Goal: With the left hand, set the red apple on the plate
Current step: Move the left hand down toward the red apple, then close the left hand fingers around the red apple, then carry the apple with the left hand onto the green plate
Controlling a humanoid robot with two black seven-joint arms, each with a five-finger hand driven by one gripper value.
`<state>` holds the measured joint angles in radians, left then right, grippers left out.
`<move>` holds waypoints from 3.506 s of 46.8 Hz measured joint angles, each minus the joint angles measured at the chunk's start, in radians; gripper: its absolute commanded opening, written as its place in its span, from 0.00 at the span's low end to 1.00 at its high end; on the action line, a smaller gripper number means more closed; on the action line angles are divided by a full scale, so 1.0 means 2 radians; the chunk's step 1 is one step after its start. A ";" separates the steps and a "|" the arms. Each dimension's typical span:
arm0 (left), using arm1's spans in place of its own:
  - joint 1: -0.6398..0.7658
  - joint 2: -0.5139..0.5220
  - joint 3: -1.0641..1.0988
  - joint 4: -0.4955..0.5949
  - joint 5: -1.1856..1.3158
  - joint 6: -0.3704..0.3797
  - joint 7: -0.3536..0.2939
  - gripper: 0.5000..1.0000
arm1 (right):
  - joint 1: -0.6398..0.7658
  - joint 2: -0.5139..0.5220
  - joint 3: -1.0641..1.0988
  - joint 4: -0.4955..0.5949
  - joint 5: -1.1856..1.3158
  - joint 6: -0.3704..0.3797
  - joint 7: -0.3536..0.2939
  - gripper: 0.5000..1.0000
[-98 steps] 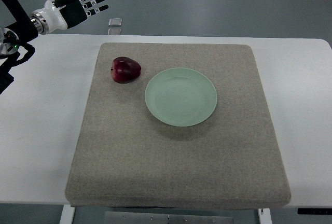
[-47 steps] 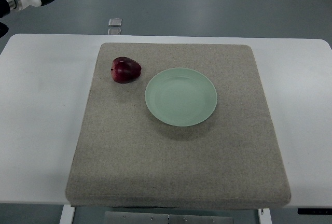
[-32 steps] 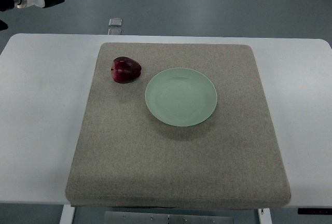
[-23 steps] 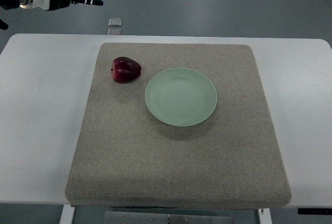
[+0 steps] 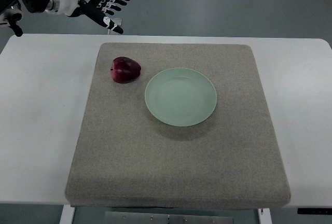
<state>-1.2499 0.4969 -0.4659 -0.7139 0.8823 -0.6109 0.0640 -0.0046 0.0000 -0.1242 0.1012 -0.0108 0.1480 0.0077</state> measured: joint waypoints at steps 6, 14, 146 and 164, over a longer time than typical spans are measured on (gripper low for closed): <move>0.000 0.001 0.033 -0.027 0.018 0.000 0.000 0.98 | 0.000 0.000 0.000 0.000 0.000 0.000 0.000 0.93; 0.005 -0.004 0.039 -0.040 0.085 0.000 -0.011 0.96 | 0.000 0.000 0.000 0.000 0.000 0.000 0.000 0.93; 0.031 -0.040 0.043 -0.067 0.317 0.058 -0.074 0.00 | 0.000 0.000 0.000 0.000 0.000 0.000 0.000 0.93; 0.032 -0.037 0.043 -0.181 0.317 0.061 -0.085 0.00 | 0.000 0.000 0.000 0.000 0.000 0.000 0.000 0.93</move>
<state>-1.1855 0.4232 -0.3803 -1.0751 1.5161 -0.4883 -0.1061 -0.0047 0.0000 -0.1245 0.1012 -0.0107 0.1481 0.0077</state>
